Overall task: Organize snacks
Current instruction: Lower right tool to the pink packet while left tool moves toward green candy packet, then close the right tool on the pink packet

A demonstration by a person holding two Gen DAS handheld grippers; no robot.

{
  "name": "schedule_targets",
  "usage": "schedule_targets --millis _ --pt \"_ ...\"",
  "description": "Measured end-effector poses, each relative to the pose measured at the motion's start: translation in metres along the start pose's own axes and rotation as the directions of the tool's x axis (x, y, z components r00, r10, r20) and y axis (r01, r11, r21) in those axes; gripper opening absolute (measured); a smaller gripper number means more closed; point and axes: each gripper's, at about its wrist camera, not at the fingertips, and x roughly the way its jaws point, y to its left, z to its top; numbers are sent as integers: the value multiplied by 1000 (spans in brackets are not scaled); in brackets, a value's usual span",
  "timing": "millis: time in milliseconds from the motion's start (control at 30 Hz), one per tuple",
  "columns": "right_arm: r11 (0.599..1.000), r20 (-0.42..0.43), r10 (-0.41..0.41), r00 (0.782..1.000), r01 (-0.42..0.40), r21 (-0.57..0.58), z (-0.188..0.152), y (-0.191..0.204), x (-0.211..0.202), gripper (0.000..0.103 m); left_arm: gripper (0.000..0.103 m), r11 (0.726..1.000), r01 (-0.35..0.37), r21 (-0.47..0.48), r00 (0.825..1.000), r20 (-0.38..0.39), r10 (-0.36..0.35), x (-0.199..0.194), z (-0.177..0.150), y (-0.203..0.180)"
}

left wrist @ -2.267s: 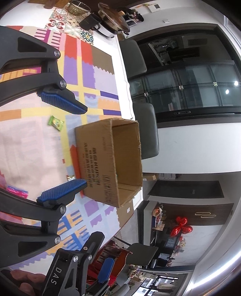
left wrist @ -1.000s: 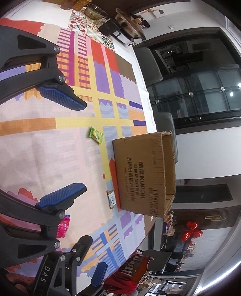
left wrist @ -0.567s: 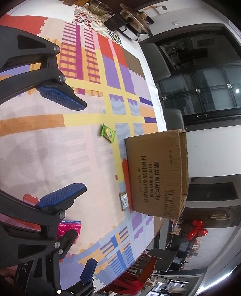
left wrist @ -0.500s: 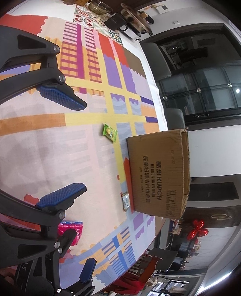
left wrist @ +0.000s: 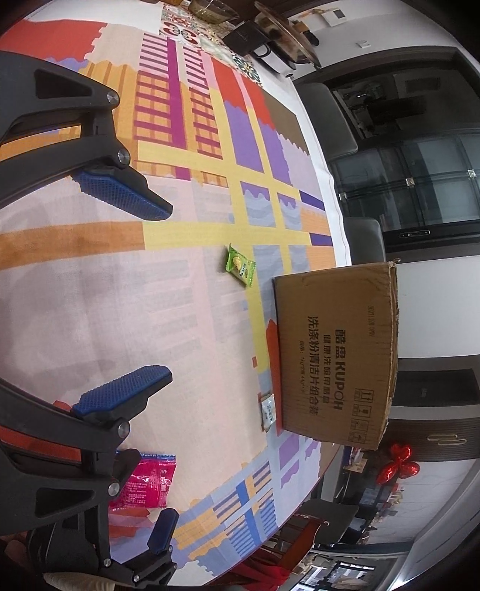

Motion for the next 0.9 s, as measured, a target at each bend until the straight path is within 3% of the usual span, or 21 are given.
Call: schedule_targets --millis 167,500,900 --pt "1000 -26 15 1000 -14 24 -1 -4 7 84 81 1000 4 0 1000 -9 -4 4 0 0" --pt "999 -22 41 999 -40 32 1 -4 10 59 81 1000 5 1 1000 -14 -5 9 2 0" --pt "999 5 47 999 -47 7 32 8 21 56 81 1000 -8 -3 1000 -26 7 40 29 19"
